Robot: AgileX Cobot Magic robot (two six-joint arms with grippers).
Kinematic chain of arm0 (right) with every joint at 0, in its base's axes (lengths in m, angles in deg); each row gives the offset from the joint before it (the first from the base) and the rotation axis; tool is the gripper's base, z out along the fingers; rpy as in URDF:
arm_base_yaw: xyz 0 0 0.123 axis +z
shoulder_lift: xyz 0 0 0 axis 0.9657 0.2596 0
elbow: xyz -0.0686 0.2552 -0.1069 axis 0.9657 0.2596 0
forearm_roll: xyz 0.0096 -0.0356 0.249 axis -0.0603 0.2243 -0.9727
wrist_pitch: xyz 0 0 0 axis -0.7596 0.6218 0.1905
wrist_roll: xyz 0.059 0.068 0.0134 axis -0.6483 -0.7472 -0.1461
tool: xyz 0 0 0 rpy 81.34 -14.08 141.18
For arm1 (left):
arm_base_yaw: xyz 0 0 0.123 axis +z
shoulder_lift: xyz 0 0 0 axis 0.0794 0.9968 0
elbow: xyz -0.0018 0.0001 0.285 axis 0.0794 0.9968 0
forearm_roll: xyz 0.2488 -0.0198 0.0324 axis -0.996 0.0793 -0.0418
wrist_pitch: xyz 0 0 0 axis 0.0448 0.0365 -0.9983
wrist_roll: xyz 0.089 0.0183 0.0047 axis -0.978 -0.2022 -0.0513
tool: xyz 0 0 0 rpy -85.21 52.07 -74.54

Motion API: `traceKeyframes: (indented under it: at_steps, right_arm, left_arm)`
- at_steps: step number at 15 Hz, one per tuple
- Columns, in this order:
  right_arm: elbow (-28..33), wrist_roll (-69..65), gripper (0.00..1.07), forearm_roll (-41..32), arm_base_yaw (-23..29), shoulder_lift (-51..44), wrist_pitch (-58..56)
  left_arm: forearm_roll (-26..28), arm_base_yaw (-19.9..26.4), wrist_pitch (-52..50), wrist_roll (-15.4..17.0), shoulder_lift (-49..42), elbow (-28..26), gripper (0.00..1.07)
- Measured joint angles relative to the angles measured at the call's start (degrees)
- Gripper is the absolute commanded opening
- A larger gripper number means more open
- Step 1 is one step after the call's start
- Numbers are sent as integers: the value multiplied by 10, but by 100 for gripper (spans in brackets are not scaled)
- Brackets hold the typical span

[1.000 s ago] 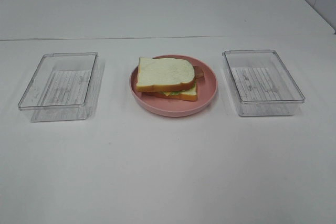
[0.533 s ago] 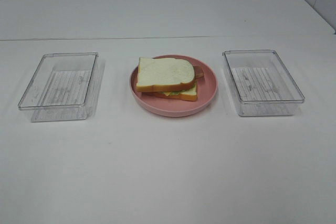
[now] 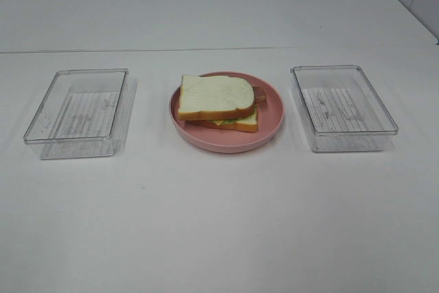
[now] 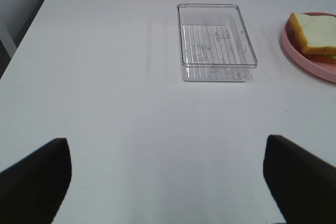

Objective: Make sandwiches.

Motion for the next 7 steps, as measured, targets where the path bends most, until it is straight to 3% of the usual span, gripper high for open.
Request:
traceKeyframes:
  at_steps: [7]
  right_arm:
    - [0,0,99,0,0,0,0]
  left_arm:
    - [0,0,0,0,0,0,91]
